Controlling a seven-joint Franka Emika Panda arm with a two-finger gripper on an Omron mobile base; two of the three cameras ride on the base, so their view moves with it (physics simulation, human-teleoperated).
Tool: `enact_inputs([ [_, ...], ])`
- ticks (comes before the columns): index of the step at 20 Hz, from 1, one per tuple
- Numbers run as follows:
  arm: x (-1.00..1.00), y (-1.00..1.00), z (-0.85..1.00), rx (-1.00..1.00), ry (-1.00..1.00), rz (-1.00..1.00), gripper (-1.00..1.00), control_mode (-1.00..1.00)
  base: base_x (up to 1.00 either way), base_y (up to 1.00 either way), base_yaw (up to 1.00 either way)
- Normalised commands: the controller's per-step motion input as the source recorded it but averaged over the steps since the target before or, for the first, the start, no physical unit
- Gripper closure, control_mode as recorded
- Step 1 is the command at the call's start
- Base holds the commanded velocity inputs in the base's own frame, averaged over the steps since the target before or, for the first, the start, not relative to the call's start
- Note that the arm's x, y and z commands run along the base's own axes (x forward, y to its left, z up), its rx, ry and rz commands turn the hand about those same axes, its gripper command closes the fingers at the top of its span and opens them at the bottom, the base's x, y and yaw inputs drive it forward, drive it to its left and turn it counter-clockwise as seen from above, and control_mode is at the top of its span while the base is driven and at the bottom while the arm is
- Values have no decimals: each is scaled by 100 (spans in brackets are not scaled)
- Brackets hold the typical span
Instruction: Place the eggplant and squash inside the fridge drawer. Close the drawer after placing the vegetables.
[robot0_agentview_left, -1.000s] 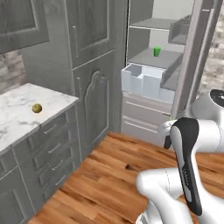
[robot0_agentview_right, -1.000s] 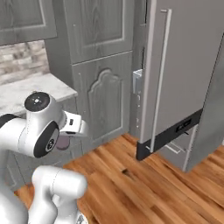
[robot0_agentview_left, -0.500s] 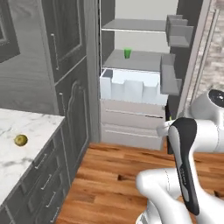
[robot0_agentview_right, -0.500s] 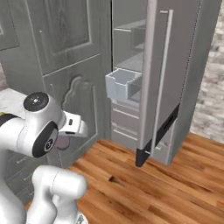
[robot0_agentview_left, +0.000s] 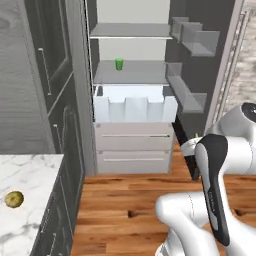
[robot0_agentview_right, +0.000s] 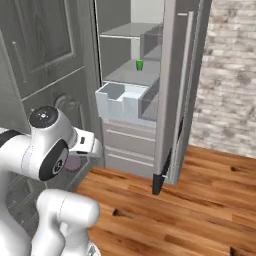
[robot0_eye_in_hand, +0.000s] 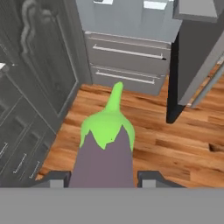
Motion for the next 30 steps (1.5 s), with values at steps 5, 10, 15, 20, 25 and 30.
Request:
enact_inputs([
  [5,0,0,0,0,0,0,100,100,38,85,-22],
  [10,0,0,0,0,0,0,100,100,53,61,-20],
  [15,0,0,0,0,0,0,100,100,77,10,-11],
  [20,0,0,0,0,0,0,100,100,82,0,-5],
  [25,0,0,0,0,0,0,100,100,67,0,-6],
  [30,0,0,0,0,0,0,100,100,25,-17,-10],
])
